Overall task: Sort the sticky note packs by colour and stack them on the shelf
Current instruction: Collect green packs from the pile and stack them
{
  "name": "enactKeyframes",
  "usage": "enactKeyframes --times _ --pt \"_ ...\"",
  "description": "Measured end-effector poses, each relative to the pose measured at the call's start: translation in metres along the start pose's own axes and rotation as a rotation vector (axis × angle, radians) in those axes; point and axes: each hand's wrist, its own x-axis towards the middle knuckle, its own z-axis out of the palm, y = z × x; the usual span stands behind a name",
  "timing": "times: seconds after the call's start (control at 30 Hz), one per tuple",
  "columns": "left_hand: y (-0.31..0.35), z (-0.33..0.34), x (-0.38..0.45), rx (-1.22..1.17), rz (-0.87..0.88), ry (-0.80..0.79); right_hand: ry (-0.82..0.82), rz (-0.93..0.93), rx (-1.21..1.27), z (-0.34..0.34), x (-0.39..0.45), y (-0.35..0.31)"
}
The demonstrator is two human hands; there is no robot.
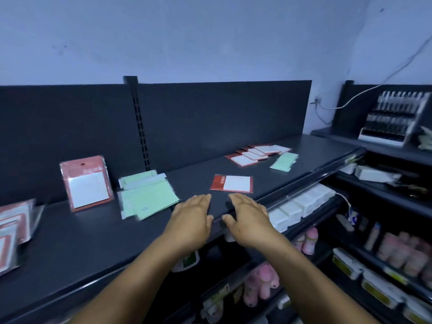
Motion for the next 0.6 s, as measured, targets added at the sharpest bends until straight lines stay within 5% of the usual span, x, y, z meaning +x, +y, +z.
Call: enactKeyframes --times 0.6 --pt "0.062 0.047 0.206 -0.114 0.233 -0.113 0.093 0.260 0.007 -0.033 0.119 0.112"
